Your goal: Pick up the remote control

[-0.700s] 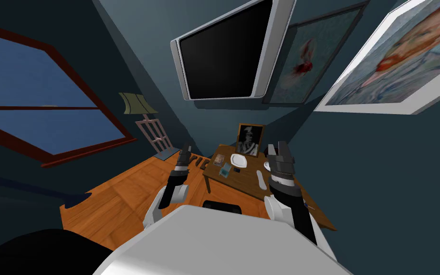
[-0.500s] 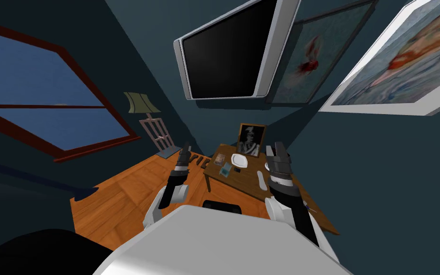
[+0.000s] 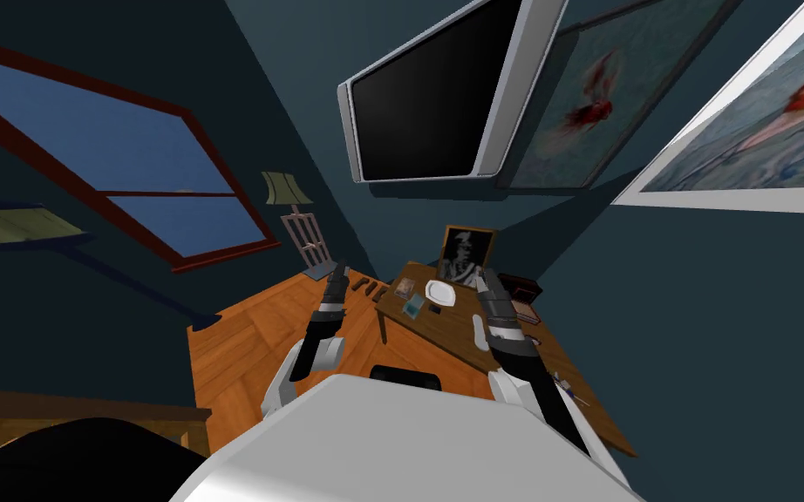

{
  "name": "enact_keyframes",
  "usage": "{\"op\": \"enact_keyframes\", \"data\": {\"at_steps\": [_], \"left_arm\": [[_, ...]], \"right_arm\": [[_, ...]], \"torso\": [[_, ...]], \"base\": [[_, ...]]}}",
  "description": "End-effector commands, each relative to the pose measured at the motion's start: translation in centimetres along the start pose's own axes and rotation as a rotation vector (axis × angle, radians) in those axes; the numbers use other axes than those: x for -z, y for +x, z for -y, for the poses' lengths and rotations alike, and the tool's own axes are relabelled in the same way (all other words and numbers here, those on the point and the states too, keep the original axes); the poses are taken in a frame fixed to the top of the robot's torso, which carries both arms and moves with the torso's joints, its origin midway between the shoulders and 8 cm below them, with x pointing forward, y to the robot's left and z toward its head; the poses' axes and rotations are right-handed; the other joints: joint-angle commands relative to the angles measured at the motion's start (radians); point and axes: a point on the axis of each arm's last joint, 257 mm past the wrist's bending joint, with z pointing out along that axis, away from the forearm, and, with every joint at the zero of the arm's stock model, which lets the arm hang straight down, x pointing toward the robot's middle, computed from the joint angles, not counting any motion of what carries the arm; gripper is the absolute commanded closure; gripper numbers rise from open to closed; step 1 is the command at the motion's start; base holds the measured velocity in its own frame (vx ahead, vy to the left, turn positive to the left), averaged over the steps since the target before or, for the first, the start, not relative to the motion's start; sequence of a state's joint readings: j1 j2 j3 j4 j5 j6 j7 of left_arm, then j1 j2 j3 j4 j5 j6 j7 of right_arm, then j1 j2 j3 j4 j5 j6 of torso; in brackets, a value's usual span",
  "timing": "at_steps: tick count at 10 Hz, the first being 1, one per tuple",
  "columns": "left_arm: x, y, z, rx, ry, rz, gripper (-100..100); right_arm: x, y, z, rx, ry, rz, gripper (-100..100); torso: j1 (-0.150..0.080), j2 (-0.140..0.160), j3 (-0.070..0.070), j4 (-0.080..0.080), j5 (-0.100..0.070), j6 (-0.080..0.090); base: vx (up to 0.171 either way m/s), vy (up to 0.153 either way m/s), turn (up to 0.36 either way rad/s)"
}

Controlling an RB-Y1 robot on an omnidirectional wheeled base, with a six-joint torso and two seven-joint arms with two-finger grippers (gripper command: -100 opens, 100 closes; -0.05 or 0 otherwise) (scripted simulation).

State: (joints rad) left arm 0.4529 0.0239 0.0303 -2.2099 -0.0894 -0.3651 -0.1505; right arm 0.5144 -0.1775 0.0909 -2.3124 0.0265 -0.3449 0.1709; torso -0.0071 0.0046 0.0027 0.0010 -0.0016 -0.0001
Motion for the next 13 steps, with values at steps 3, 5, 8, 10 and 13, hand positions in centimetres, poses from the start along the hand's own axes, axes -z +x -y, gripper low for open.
{"op": "enact_keyframes", "data": {"at_steps": [3,5,8,10,13], "left_arm": [[0.0,0.0,0.0,0.000,0.000,0.000,0],[0.0,0.0,0.0,0.000,0.000,0.000,0],[0.0,0.0,0.0,0.000,0.000,0.000,0],[0.0,0.0,0.0,0.000,0.000,0.000,0],[0.0,0.0,0.0,0.000,0.000,0.000,0]], "right_arm": [[1.7,1.4,4.7,-0.001,0.134,-0.090,-100],[2.6,2.1,6.6,-0.003,0.192,-0.127,-100],[5.0,3.2,10.8,-0.011,0.318,-0.203,-100],[8.0,4.2,15.0,-0.026,0.455,-0.270,-100],[11.8,4.9,19.1,-0.037,0.594,-0.344,-100]], "torso": [[0.002,-0.001,-0.001,0.000,0.000,0.001],[0.000,-0.002,-0.001,0.000,0.000,0.000],[0.002,-0.001,-0.001,0.000,0.000,0.000],[0.003,-0.003,-0.002,-0.001,0.001,0.000],[0.003,-0.003,-0.002,-0.001,0.000,0.000]], "base": [[-0.062,-0.068,0.226],[-0.060,-0.073,0.212],[-0.063,-0.051,0.258],[-0.058,-0.041,0.375],[-0.061,-0.039,0.296]]}}
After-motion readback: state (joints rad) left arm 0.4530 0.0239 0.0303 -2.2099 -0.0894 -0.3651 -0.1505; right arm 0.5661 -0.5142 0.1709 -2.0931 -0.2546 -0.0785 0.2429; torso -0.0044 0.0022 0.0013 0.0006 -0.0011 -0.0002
